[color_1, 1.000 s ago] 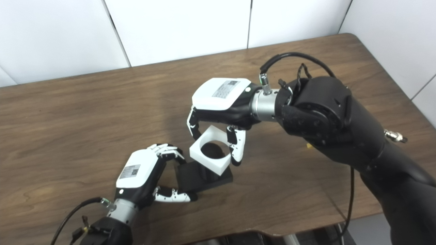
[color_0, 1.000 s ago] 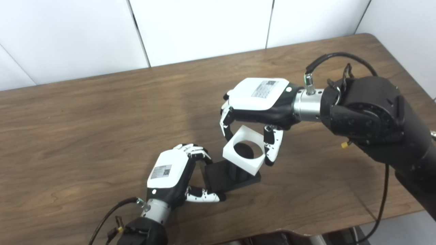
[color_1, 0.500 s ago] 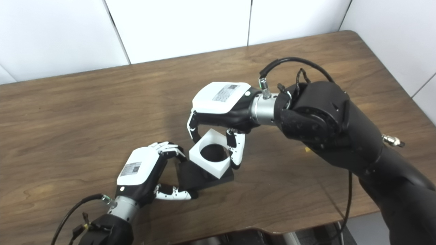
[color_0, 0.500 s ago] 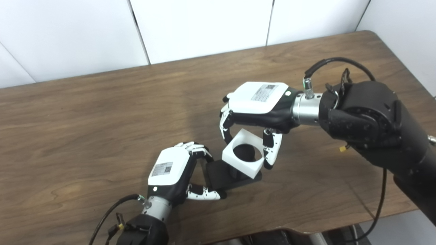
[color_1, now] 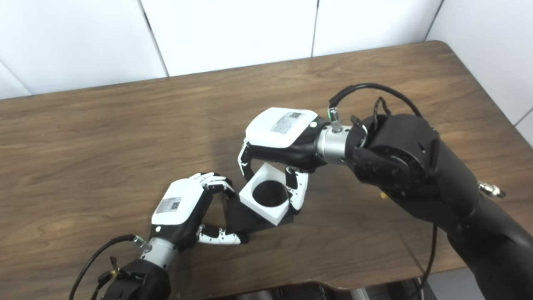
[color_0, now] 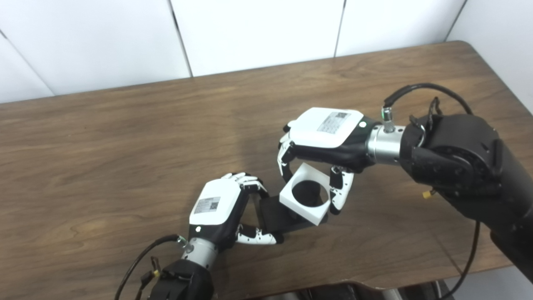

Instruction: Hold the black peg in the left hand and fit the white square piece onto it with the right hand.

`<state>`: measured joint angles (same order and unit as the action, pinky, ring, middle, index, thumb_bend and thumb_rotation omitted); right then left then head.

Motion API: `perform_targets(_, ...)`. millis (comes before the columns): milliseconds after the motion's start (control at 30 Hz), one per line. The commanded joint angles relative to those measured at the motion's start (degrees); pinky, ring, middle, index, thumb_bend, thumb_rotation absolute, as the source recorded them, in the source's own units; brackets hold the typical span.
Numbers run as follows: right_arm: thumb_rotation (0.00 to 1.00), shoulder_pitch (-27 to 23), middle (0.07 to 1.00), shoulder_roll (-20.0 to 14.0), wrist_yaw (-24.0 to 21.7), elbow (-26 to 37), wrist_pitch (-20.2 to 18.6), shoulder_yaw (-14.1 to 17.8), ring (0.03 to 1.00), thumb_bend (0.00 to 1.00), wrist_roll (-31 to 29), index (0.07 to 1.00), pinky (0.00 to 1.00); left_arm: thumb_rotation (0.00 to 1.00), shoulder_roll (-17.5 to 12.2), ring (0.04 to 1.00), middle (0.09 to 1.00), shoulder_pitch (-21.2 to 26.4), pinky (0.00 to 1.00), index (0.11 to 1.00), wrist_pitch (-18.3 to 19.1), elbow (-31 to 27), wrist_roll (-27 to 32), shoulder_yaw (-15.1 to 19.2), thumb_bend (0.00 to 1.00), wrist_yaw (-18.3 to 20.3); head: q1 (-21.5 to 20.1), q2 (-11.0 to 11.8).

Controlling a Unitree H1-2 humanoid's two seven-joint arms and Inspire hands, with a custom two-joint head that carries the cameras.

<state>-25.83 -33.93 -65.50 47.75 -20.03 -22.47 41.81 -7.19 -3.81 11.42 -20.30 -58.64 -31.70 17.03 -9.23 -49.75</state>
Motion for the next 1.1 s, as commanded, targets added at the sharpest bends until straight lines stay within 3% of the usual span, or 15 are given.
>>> perform_targets(0,0.13,-0.04,0.755,-0.05,0.00,0.64,1.59,0.27,0.858,0.52,0.19,0.484,0.93,0.05,0.71,0.861,0.786,-0.87,0.91,0.488,-0.34,-0.22,0.35,-1.65,0.51,2.69,0.78,0.49)
perform_targets(167,0.13,1.02,0.759,0.38,0.49,0.69,1.81,0.64,0.857,0.52,0.30,0.484,0.93,0.05,1.17,0.855,0.783,-1.15,0.91,0.488,-0.11,0.06,-0.65,-2.10,0.51,2.53,2.20,1.69)
perform_targets(1067,0.13,2.23,0.753,1.77,2.96,-4.97,4.84,2.30,0.860,0.52,1.98,0.484,0.89,0.05,1.37,0.858,0.787,-1.56,0.91,0.488,0.02,-0.78,-0.47,-2.31,0.51,2.97,1.01,1.41)
